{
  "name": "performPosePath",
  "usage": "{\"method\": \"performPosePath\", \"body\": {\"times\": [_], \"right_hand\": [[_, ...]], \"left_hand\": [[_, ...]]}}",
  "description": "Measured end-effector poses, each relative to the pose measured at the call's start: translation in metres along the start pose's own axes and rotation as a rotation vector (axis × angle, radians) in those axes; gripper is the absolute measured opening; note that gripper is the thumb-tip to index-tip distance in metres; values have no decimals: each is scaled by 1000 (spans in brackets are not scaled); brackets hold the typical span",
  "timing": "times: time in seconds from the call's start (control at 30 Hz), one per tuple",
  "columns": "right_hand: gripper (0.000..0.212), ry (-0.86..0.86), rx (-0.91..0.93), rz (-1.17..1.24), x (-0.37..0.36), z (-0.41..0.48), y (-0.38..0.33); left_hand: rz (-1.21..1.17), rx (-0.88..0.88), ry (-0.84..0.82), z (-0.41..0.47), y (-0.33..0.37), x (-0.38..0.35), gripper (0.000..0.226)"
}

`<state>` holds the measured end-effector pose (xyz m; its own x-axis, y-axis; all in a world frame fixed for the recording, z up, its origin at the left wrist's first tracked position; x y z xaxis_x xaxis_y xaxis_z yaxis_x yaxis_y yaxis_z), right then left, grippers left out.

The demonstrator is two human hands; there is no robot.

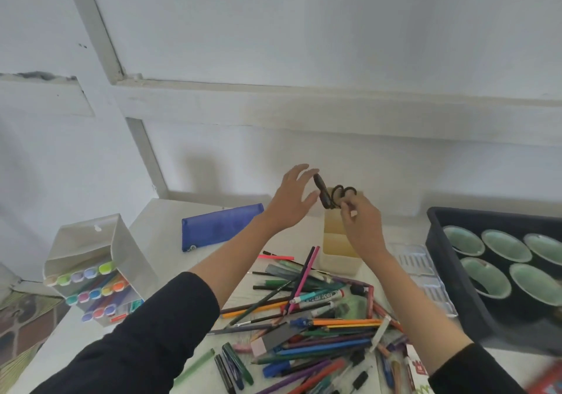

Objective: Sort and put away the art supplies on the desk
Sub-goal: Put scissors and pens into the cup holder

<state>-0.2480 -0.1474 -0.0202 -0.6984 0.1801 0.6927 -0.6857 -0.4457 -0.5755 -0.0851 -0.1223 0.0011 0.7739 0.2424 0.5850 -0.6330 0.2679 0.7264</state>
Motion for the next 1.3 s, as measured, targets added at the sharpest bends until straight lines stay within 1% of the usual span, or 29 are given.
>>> {"method": "performPosePath", "body": {"times": [0.1,0.27,0.37,0.5,0.77,0.93,1.0,1.1,1.13,1.23,1.3], "right_hand": [[14,-107,26,33,-4,-29,-2],[14,-397,77,38,-28,-72,-5],[15,-493,127,17,-44,-94,-12],[15,-579,177,-3,-63,-112,-23],[18,-619,249,-96,-74,-93,-46],[20,-720,286,-185,-101,-81,-55],[23,-722,305,-226,-114,-76,-60],[30,-726,355,-324,-140,-72,-71],[31,-722,388,-372,-146,-72,-75],[31,-689,479,-510,-161,-75,-85],[25,-656,482,-527,-168,-78,-86]], "left_hand": [[45,27,14,-21,-18,16,41],[40,181,-79,-79,-61,34,28],[76,247,-78,-120,-81,42,23],[101,329,-79,-161,-103,50,22],[92,437,-8,-185,-118,67,21],[116,521,-99,-204,-123,55,28],[78,500,-92,-212,-118,49,26],[-37,438,-25,-223,-111,45,13],[-66,411,-28,-225,-109,42,10],[-54,348,-127,-228,-101,33,9],[11,334,-172,-226,-98,28,12]]}}
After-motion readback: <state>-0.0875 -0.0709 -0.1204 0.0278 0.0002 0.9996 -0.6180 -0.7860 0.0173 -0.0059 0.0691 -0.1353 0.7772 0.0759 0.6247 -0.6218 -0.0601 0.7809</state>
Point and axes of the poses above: each hand's wrist, its own z-axis towards the middle knuckle, its own x-axis out of the back of the hand, y = z × x, the point moved 3 cm from there along z, towards the middle knuckle, and after that the axes turned 10 degrees about -z, right-handed, at the moved point
